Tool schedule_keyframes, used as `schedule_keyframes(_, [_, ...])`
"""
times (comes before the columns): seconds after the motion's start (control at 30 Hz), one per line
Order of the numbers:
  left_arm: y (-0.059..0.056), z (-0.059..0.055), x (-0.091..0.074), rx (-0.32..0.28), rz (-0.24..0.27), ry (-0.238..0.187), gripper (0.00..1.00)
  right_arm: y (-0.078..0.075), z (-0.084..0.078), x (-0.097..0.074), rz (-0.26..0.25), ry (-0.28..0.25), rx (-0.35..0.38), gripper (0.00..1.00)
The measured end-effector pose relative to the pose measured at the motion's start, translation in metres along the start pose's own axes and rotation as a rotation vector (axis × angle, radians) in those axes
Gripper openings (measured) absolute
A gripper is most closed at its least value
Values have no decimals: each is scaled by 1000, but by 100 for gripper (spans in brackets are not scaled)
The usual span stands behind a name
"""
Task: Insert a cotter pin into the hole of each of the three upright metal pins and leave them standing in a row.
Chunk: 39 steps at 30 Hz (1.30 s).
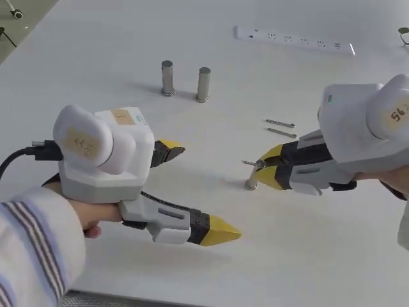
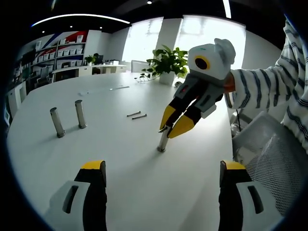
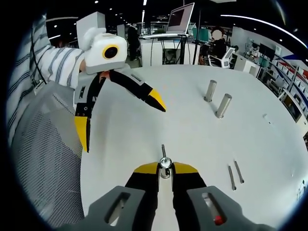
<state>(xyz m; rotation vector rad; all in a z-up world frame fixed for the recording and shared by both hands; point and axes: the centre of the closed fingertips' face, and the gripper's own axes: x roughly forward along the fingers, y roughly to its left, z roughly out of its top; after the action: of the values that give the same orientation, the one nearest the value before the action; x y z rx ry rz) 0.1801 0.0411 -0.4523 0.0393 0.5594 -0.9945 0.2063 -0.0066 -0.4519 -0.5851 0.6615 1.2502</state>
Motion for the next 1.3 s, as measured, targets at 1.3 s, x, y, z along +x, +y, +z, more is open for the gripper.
schedule_keyframes(1.3, [20,1,-19,-51,57,-28,96,-20,50,41,90,-53,-64,4])
